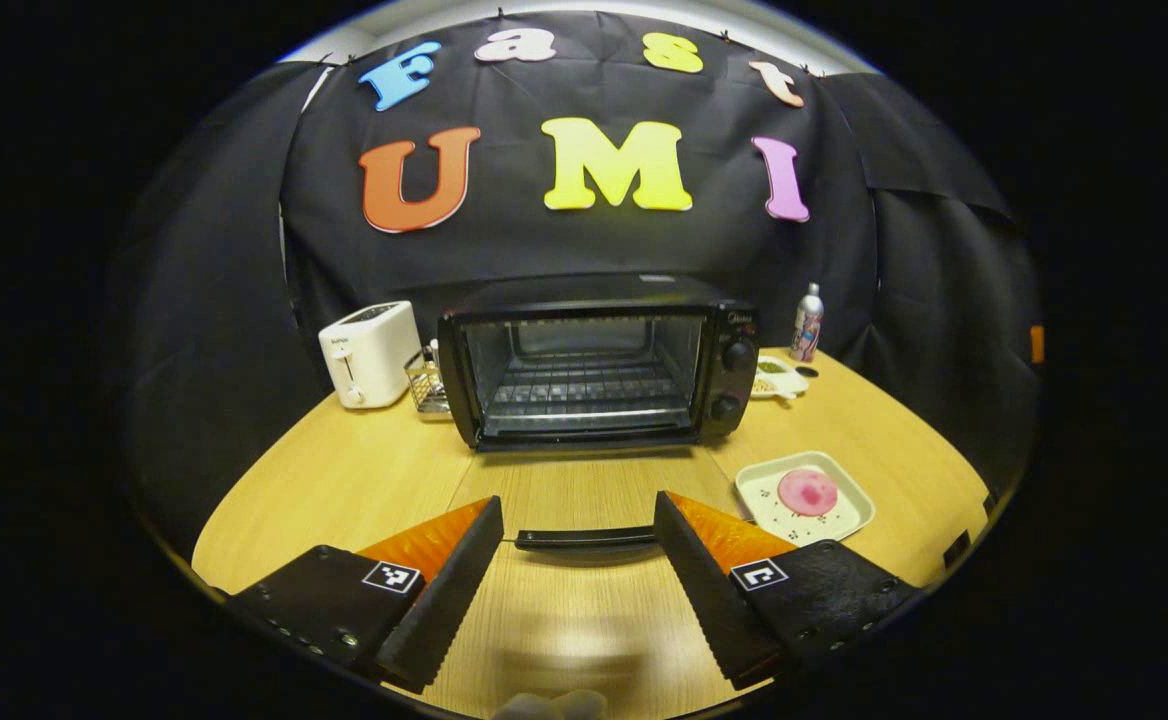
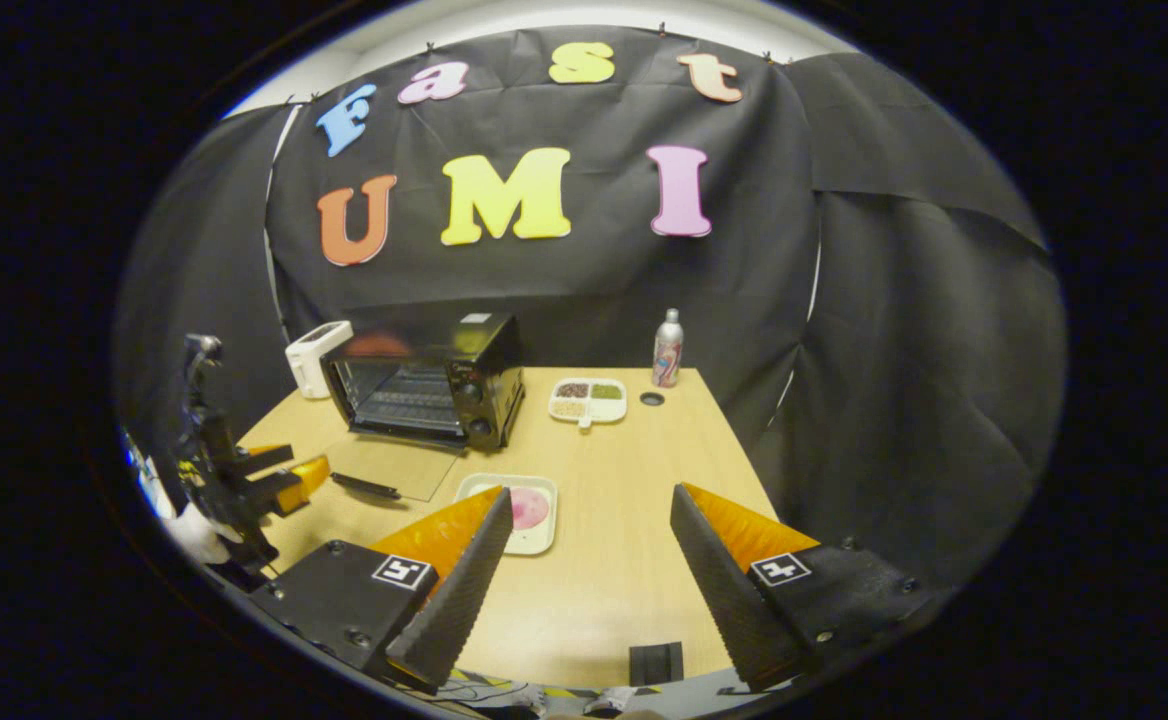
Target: Open the electric oven with the left hand, put the food in, and close the electric oven.
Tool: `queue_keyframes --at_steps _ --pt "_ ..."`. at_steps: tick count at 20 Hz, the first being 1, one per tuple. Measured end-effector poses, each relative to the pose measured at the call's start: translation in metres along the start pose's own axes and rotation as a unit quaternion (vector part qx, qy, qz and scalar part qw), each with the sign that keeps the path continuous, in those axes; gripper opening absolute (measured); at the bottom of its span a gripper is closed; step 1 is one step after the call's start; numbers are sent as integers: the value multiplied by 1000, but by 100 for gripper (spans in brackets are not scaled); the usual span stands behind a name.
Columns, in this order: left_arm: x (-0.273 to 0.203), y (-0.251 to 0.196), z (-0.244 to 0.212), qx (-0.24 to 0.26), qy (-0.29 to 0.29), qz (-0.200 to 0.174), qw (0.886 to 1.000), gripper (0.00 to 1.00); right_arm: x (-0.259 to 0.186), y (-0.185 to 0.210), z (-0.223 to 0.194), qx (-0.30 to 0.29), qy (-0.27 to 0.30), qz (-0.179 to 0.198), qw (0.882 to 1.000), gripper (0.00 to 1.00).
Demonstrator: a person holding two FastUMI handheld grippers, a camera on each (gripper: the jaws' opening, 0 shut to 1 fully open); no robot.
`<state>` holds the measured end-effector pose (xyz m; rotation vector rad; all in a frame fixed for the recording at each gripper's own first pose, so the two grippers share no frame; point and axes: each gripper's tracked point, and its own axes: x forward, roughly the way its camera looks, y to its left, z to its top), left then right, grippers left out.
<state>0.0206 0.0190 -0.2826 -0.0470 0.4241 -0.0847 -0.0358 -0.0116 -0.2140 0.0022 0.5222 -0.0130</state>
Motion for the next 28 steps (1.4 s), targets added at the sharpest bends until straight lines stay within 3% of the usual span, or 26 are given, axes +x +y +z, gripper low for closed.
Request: queue_keyframes --at_steps 6,7,8,13,14,19,27,28 --pt "-59 11 56 -22 -50 25 998 96 78 16 -40 -19 73 46 996 96" --pt "-68 12 64 -24 -54 32 998 97 90 20 -48 -20 93 57 994 98" --pt "-75 13 71 -26 -60 38 997 96 105 25 -55 -22 106 70 992 92" --pt "-106 15 94 -29 -67 73 995 97 171 36 -86 -21 177 110 978 90" --pt "-110 15 98 -27 -71 82 994 96 183 38 -90 -19 189 117 975 83" --pt "-123 19 89 -44 -51 134 989 97 229 41 -113 -30 251 134 958 67" --pt "-137 12 91 -74 -41 188 979 96 249 39 -126 -19 325 144 935 51" --pt "-134 8 90 -81 -38 188 978 96 251 38 -125 -23 331 142 933 43"
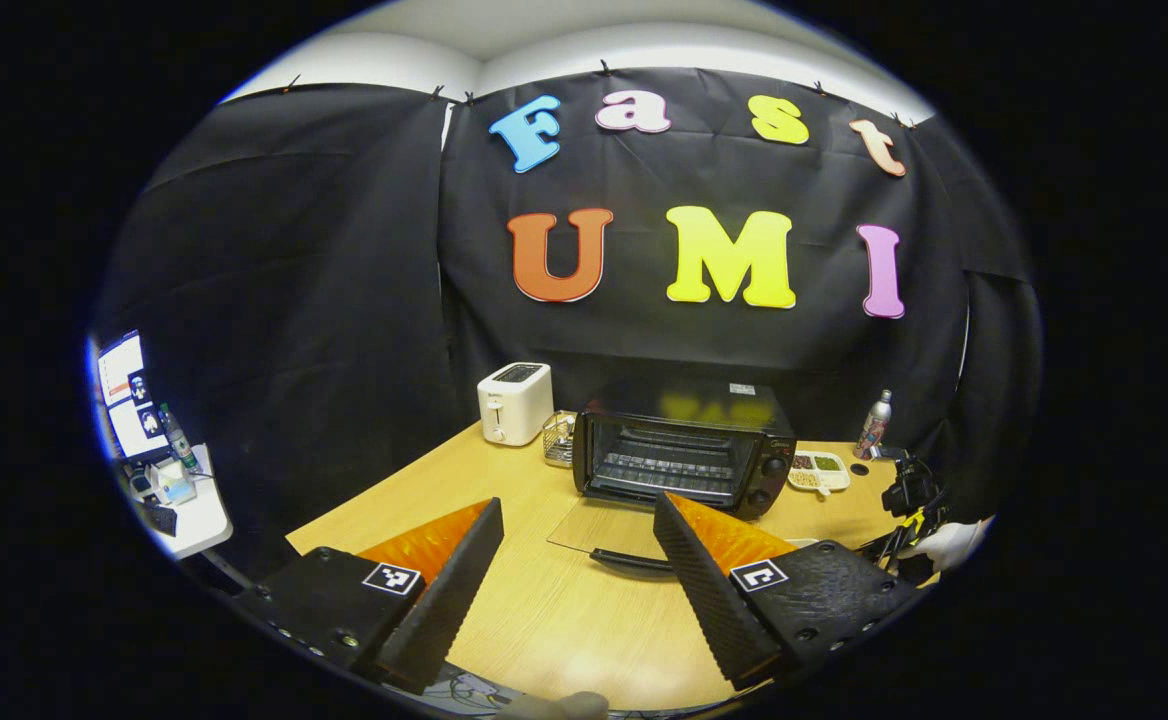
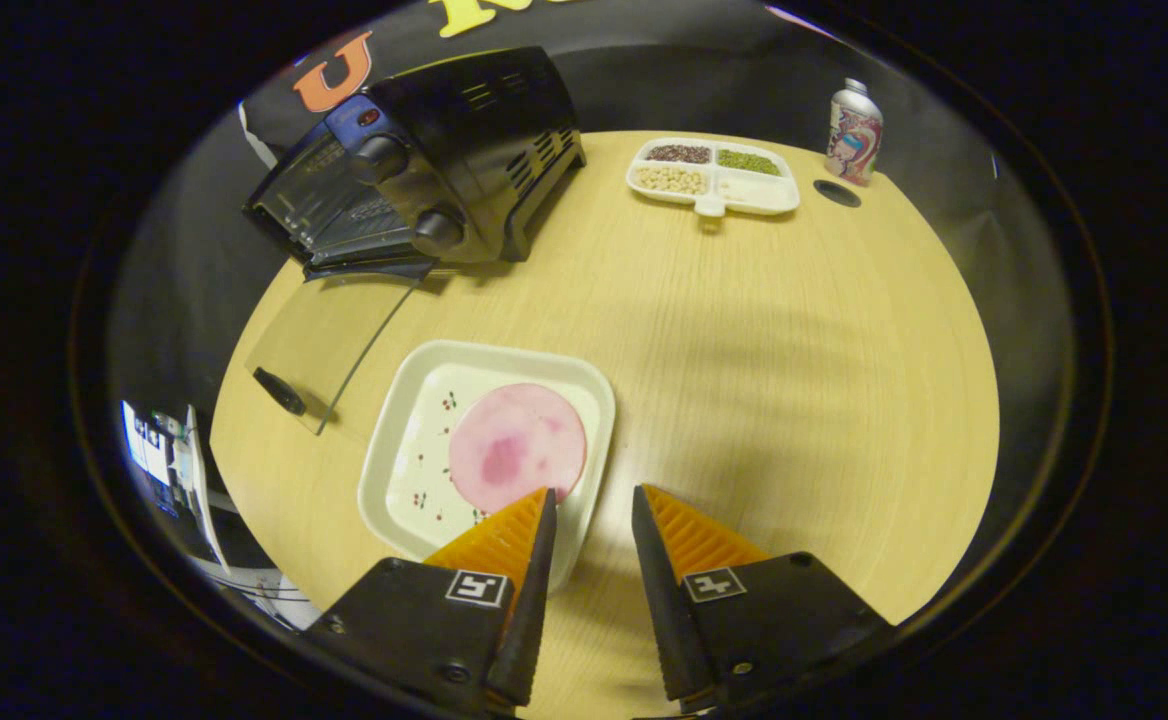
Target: Open the electric oven with the left hand, put the food in, and close the electric oven.
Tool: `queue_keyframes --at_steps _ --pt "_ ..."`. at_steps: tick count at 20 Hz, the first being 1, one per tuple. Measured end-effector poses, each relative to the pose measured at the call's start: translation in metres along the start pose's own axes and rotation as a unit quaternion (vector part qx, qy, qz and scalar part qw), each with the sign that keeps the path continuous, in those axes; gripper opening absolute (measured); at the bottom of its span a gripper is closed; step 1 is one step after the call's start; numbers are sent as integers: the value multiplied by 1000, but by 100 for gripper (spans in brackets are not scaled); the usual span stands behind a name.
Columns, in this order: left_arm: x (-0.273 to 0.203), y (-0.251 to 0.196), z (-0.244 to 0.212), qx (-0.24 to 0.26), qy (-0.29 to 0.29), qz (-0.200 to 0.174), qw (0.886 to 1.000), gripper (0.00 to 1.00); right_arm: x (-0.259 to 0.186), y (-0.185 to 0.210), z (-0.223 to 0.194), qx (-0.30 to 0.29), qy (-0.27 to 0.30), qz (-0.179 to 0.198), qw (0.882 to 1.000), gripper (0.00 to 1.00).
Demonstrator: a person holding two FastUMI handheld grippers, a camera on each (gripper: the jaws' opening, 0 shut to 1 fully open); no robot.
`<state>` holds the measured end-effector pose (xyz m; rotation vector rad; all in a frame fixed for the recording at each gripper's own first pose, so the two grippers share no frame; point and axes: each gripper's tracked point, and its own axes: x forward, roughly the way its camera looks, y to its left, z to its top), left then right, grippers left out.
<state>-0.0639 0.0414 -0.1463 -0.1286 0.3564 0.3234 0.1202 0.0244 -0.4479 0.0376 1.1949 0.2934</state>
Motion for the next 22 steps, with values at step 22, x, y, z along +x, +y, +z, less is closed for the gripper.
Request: queue_keyframes --at_steps 22 --pt "7 -13 -16 -20 11 -8 1000 96 -4 -6 -2 140 85 134 977 1"
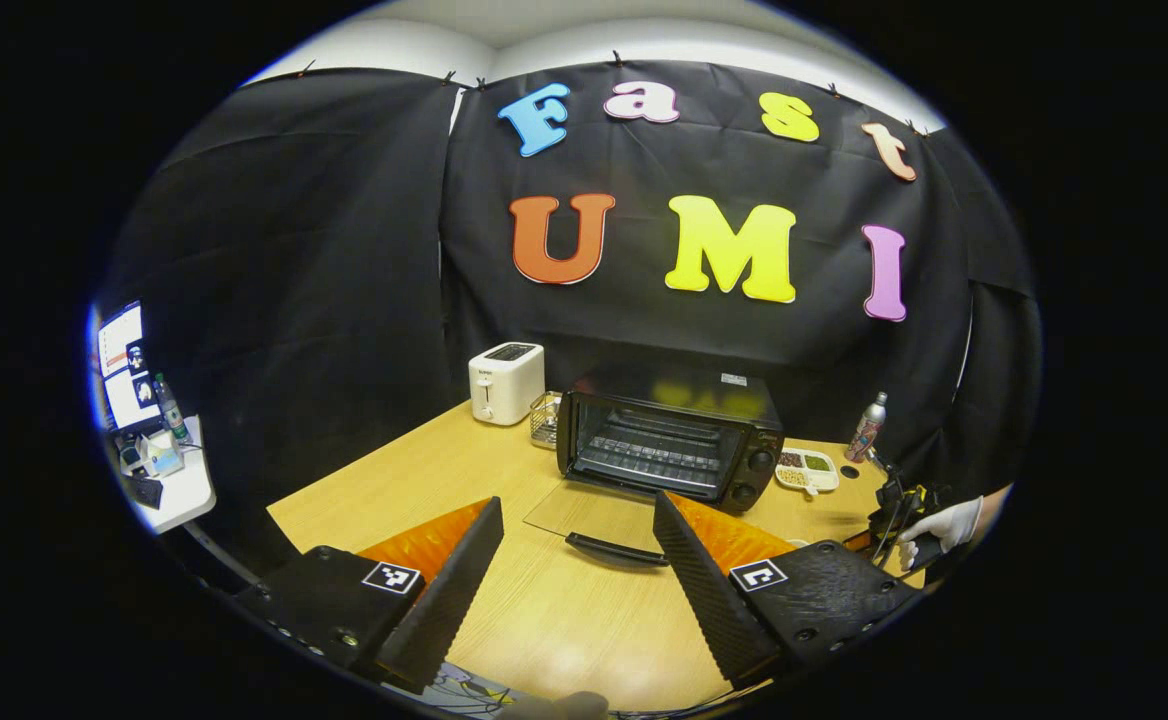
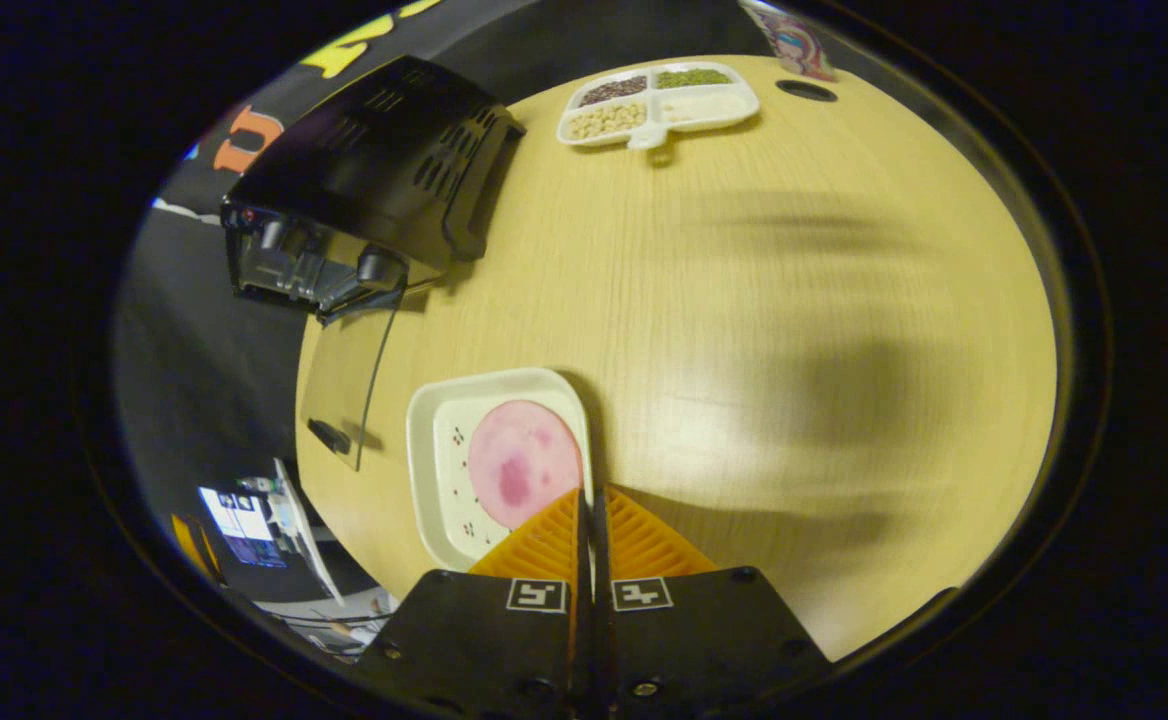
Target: Open the electric oven with the left hand, put the food in, and close the electric oven.
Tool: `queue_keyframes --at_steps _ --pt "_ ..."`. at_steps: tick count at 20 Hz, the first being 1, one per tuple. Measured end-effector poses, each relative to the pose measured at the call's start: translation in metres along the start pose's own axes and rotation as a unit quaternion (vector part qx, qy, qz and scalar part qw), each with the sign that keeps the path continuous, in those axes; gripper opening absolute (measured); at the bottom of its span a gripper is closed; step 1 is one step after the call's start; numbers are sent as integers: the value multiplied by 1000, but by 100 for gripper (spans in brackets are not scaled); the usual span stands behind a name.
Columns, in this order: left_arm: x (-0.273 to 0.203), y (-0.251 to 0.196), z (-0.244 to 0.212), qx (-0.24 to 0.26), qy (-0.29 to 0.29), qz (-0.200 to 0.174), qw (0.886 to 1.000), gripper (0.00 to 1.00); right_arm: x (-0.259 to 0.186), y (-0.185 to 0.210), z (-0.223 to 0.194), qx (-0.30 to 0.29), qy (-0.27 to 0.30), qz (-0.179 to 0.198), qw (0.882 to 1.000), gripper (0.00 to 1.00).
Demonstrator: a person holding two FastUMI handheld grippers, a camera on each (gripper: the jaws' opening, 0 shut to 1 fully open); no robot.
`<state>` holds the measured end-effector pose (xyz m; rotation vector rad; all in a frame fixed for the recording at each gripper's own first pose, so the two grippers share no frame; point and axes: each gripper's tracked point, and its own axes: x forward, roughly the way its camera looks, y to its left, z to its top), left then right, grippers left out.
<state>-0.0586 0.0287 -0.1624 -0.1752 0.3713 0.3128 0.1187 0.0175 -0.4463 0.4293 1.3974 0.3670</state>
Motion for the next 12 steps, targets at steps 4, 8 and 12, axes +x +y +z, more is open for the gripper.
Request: queue_keyframes --at_steps 4,8,12 --pt "12 16 3 1 2 -17 1000 96 -8 3 -7 56 -36 44 997 1" --pt "22 27 5 5 6 -33 999 97 -25 5 -7 102 -89 58 989 0" --pt "31 40 11 20 -1 -40 999 97 -46 29 -13 147 -141 70 977 4"
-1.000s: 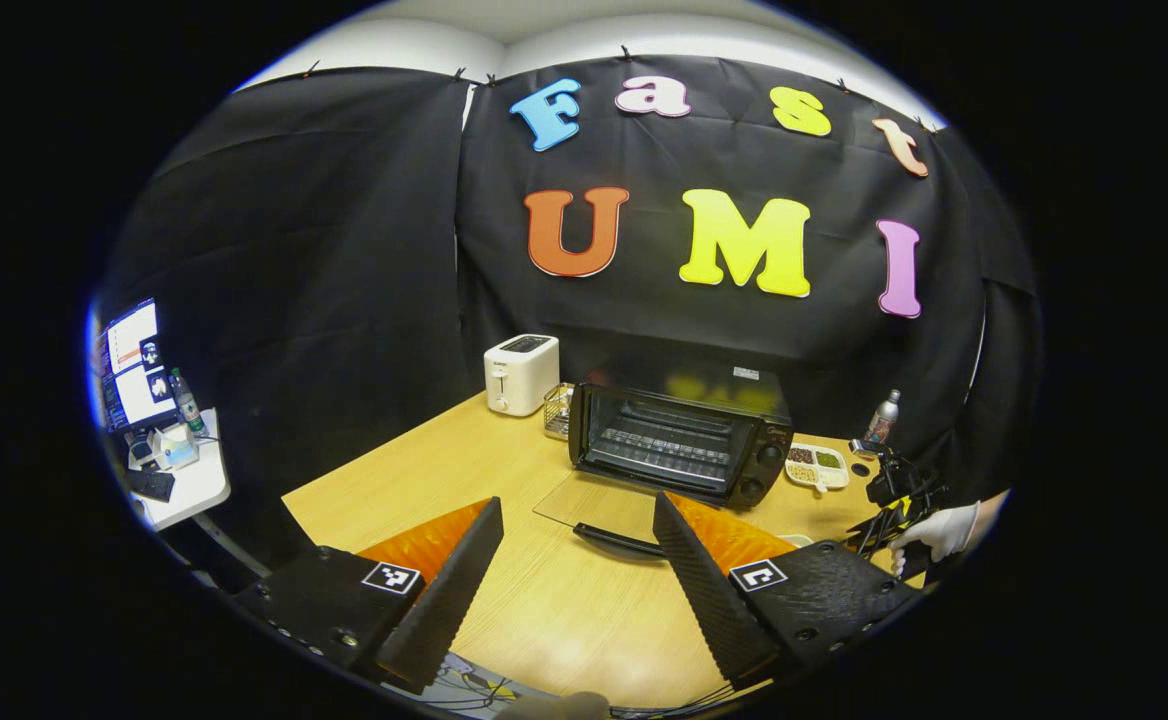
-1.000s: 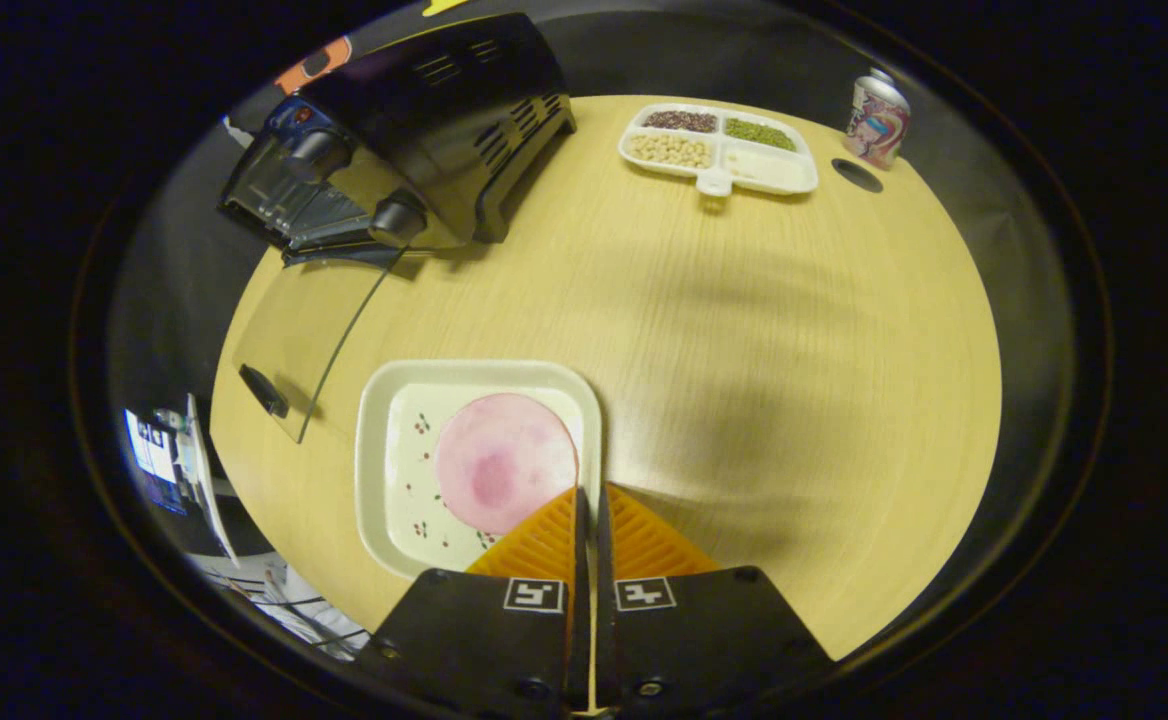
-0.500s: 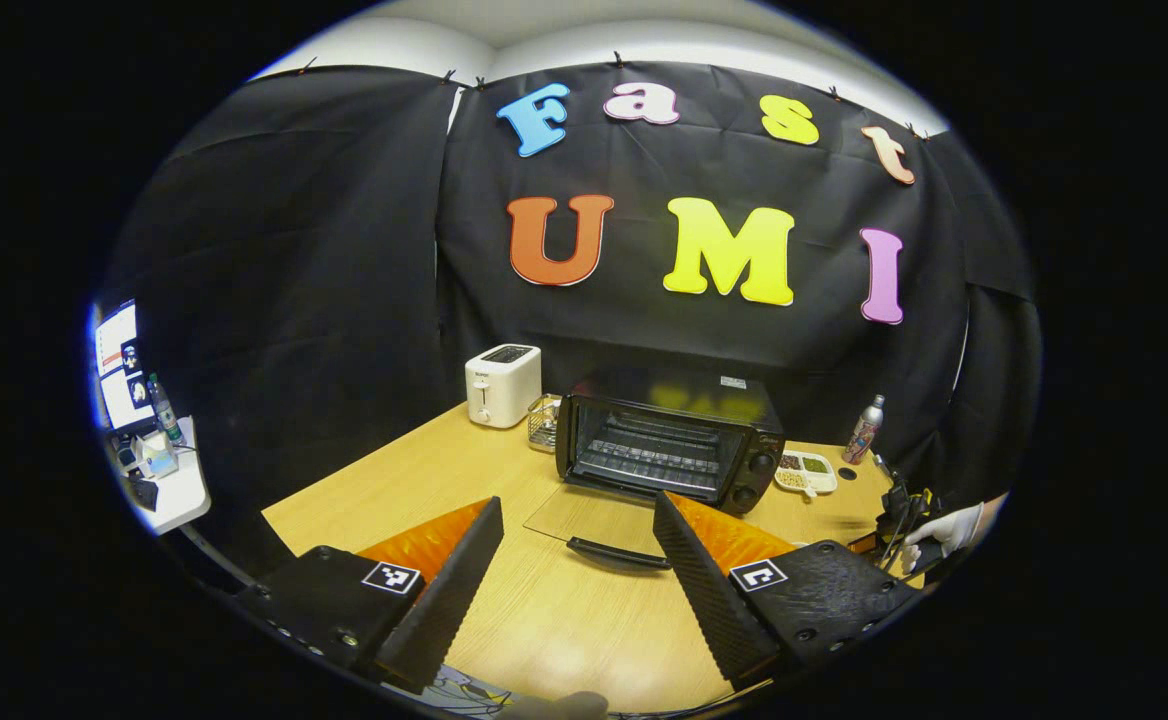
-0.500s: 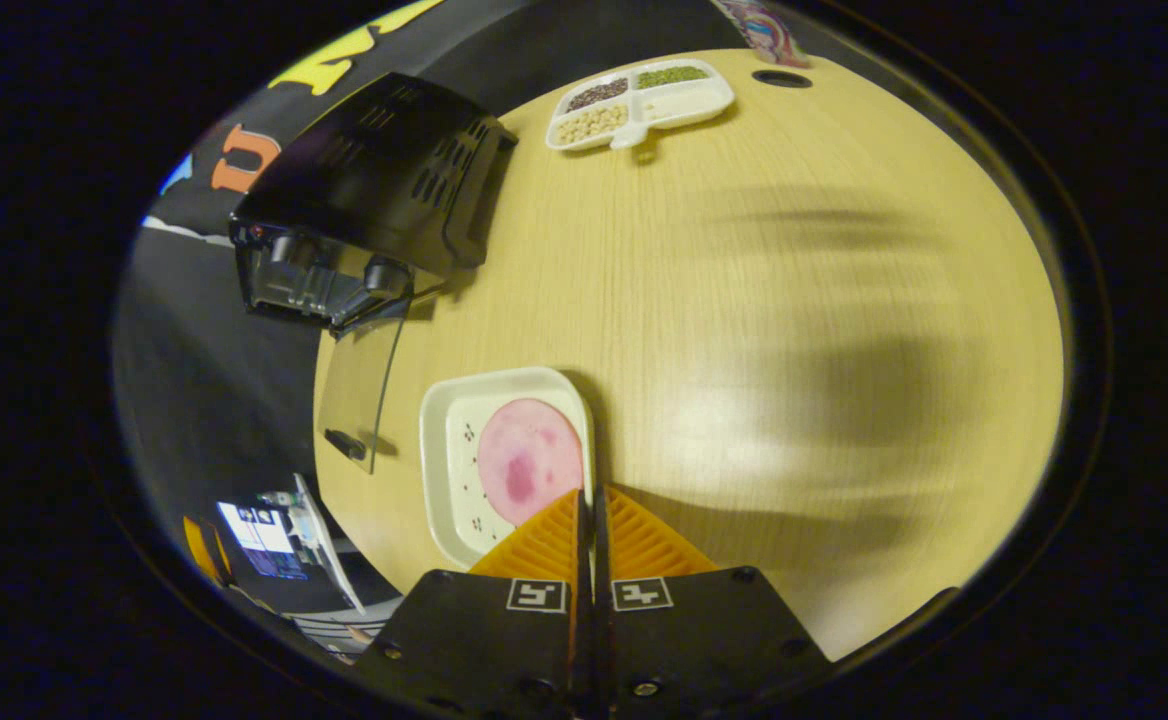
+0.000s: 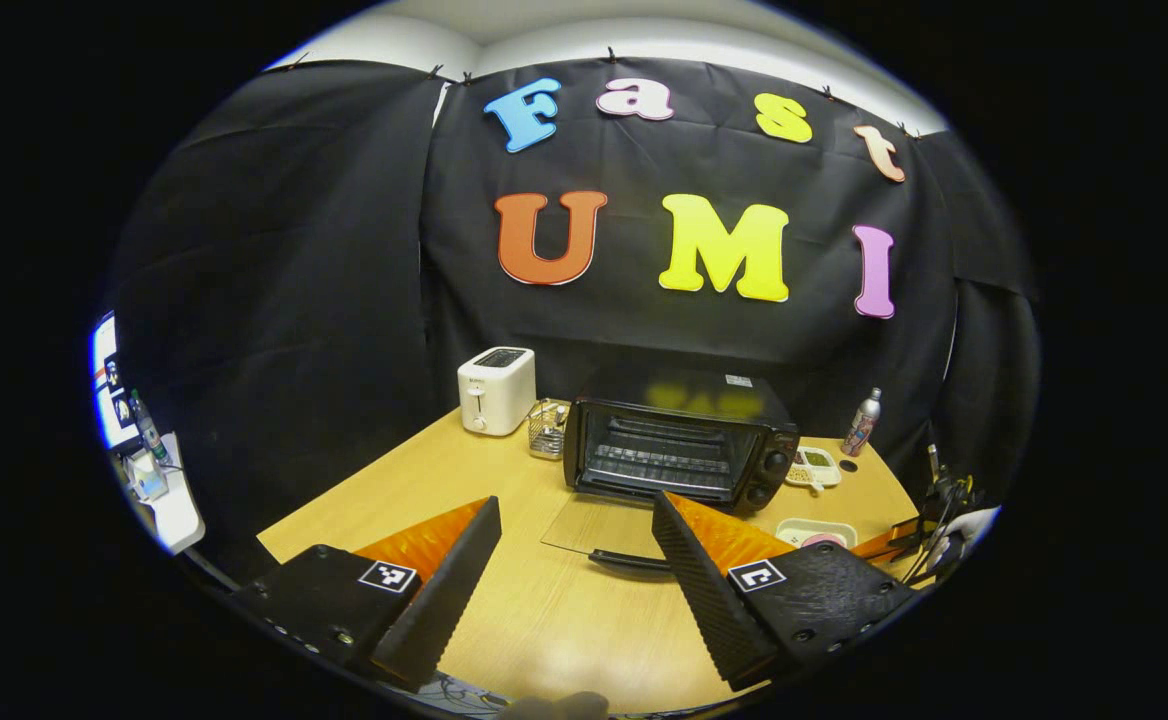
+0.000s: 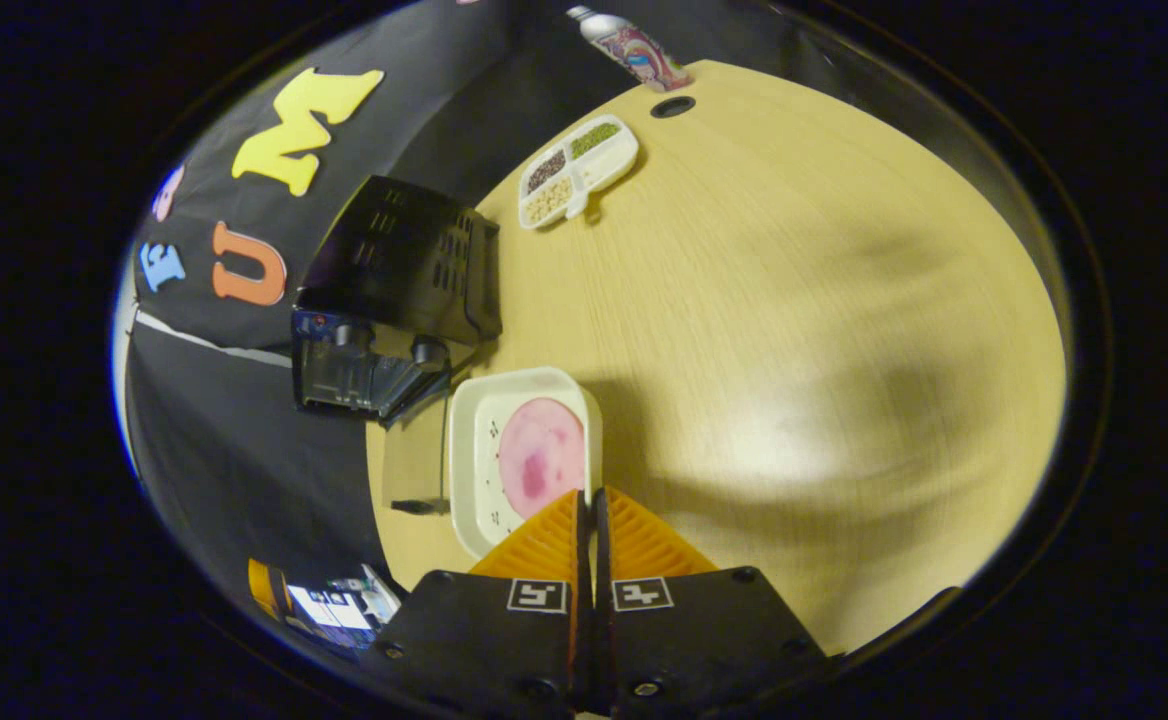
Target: Open the electric oven with the left hand, put the food in, and close the electric oven.
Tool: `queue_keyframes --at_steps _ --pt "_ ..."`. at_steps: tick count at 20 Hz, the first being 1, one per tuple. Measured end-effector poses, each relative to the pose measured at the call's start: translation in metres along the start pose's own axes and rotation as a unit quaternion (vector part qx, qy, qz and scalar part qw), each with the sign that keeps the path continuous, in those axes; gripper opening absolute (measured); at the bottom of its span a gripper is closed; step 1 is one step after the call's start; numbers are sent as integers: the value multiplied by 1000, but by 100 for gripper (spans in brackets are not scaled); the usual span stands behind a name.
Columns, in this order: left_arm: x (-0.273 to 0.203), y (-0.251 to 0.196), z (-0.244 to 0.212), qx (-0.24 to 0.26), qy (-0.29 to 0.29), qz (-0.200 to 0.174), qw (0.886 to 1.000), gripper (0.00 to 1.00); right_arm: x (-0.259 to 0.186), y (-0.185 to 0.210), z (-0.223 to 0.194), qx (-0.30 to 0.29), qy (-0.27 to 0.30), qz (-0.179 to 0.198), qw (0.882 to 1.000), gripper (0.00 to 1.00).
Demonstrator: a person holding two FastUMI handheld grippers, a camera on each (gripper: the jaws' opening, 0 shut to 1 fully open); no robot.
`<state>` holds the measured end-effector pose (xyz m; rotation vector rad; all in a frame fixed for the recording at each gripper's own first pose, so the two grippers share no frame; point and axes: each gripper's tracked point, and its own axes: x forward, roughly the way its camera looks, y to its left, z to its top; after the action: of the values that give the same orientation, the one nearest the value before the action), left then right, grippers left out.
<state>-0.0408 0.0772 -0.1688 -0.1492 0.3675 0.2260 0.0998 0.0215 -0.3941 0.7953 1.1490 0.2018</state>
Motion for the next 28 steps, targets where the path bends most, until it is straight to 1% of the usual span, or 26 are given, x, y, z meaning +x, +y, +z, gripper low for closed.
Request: queue_keyframes --at_steps 2,3,4,5,6,8,9,10,11,12,13,15,16,17,20,21,22,23,24,25,26,27,28 --pt "4 3 5 7 -4 -13 1000 97 -6 23 -6 16 -33 15 999 4" --pt "6 4 8 11 -3 -19 1000 97 -7 36 -10 26 -48 21 998 0" --pt "9 5 10 16 -3 -28 999 97 -4 46 -14 38 -61 24 997 4" --pt "9 5 14 22 -4 -38 999 98 -2 58 -21 50 -72 28 996 4" --pt "10 6 19 28 -5 -47 998 98 1 71 -28 63 -82 32 994 0" --pt "9 6 28 41 -7 -64 997 98 11 97 -40 90 -104 46 989 0" --pt "7 7 33 44 -8 -74 996 97 20 107 -48 105 -112 46 987 0" --pt "5 7 39 45 -13 -80 996 98 28 118 -55 115 -119 50 985 3" --pt "2 10 45 44 -16 -84 995 97 36 128 -61 125 -129 54 982 0" --pt "0 13 48 42 -18 -85 995 97 44 138 -64 134 -139 55 980 0" --pt "-2 17 53 40 -19 -84 996 97 51 143 -66 147 -151 51 976 4" --pt "-8 26 57 41 -17 -80 996 97 63 151 -72 177 -171 36 968 4" --pt "-10 30 60 45 -15 -78 996 97 70 156 -74 181 -176 30 967 0" --pt "-11 35 61 52 -13 -74 996 97 80 164 -75 182 -181 30 966 0" --pt "-14 48 64 66 -9 -66 996 97 114 189 -84 200 -171 46 964 4" --pt "-14 52 64 62 -3 -63 996 97 126 193 -85 212 -164 45 962 4" --pt "-13 55 64 56 1 -60 997 97 135 198 -84 222 -161 43 961 0" --pt "-12 56 66 46 5 -60 997 97 142 201 -83 227 -162 41 959 0" --pt "-10 58 70 40 3 -58 998 97 148 206 -80 229 -167 39 958 4" --pt "-7 60 75 35 2 -58 998 97 156 211 -77 232 -169 38 957 0" --pt "-5 60 76 30 2 -59 998 97 164 214 -73 236 -170 37 956 0" --pt "-2 63 79 28 4 -58 998 98 170 217 -69 245 -171 38 954 4" --pt "2 66 79 26 5 -56 998 98 177 221 -64 252 -172 39 951 4"
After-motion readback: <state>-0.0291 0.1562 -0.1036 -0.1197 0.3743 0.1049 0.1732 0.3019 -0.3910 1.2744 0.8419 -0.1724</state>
